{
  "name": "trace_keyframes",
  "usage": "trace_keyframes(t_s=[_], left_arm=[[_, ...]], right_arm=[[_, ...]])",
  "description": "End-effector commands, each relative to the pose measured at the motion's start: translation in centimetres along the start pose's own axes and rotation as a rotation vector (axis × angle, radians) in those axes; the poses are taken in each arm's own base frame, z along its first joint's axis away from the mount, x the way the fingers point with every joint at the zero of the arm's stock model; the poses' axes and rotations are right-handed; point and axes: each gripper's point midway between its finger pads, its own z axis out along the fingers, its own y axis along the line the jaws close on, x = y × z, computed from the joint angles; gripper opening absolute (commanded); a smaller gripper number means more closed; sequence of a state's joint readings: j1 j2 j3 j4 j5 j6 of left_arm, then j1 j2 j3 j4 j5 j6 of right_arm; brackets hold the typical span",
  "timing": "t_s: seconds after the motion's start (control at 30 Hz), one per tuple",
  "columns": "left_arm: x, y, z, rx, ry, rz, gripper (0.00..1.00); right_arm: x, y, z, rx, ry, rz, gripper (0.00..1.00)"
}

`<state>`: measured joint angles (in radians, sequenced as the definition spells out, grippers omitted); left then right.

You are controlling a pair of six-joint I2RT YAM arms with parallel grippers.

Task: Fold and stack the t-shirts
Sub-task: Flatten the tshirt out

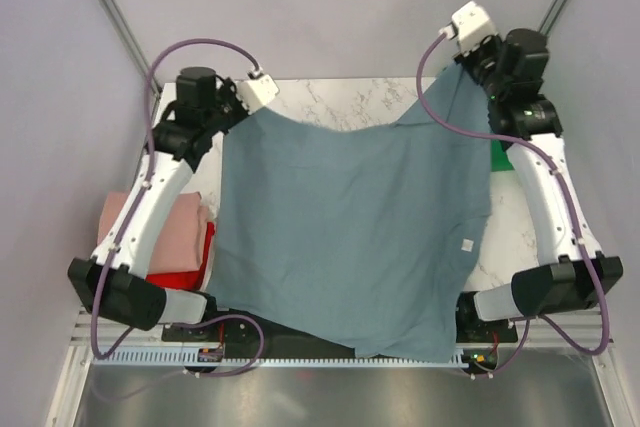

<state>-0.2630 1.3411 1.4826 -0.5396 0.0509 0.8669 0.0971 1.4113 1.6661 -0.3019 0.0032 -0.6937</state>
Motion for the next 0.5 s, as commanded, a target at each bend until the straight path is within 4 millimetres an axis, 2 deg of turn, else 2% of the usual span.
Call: trace_keyframes(t_s=[0.0, 0.03, 0.07, 0.1, 0.13, 0.17, 0.23, 0.27, 0.3, 0.33, 0.37, 0.4, 0.43, 0.47], left_arm=[[1.5, -2.2, 4.3, 0.037, -0.024, 0.048, 0.02], [2.2, -2.8, 5.4, 0.049, -0.009, 0.054, 0.02], [3.0, -3.2, 6.3, 0.056, 0.012, 0.06, 0.02], [4.2, -4.3, 8.5, 0.085, 0.038, 0.06, 0.02], [5.0, -4.6, 9.4, 0.092, 0.057, 0.055, 0.02], [5.6, -5.0, 10.4, 0.103, 0.075, 0.049, 0.02], [7.1, -5.9, 13.0, 0.135, 0.113, 0.033, 0.02], [7.6, -5.9, 13.7, 0.138, 0.129, 0.021, 0.02], [8.1, -6.1, 14.4, 0.144, 0.14, 0.01, 0.02], [9.0, -6.2, 15.9, 0.151, 0.158, -0.001, 0.02], [9.4, -6.1, 16.6, 0.149, 0.167, -0.024, 0.02], [9.2, -5.4, 17.4, 0.135, 0.162, -0.037, 0.02], [10.5, -5.9, 18.7, 0.149, 0.187, -0.054, 0.02], [11.0, -5.9, 19.5, 0.143, 0.203, -0.077, 0.02]], right_arm=[[1.2, 4.5, 1.7, -0.104, -0.027, 0.024, 0.0], [1.9, 6.3, 2.6, -0.145, -0.013, 0.017, 0.0], [3.7, 8.3, 4.2, -0.186, 0.027, 0.006, 0.0], [4.6, 9.2, 5.2, -0.205, 0.045, -0.014, 0.0], [5.6, 9.8, 6.3, -0.211, 0.069, -0.024, 0.0], [7.9, 11.6, 8.2, -0.243, 0.121, -0.031, 0.0], [8.3, 11.4, 10.5, -0.224, 0.137, -0.052, 0.0], [10.7, 13.3, 12.5, -0.253, 0.187, -0.057, 0.0], [10.3, 12.5, 13.7, -0.221, 0.185, -0.059, 0.0], [10.8, 12.7, 14.6, -0.217, 0.194, -0.052, 0.0], [13.2, 14.8, 16.4, -0.245, 0.238, -0.051, 0.0], [12.4, 13.9, 17.6, -0.209, 0.223, -0.052, 0.0], [12.9, 14.0, 18.6, -0.192, 0.233, -0.033, 0.0], [15.3, 15.5, 20.2, -0.196, 0.273, -0.019, 0.0]])
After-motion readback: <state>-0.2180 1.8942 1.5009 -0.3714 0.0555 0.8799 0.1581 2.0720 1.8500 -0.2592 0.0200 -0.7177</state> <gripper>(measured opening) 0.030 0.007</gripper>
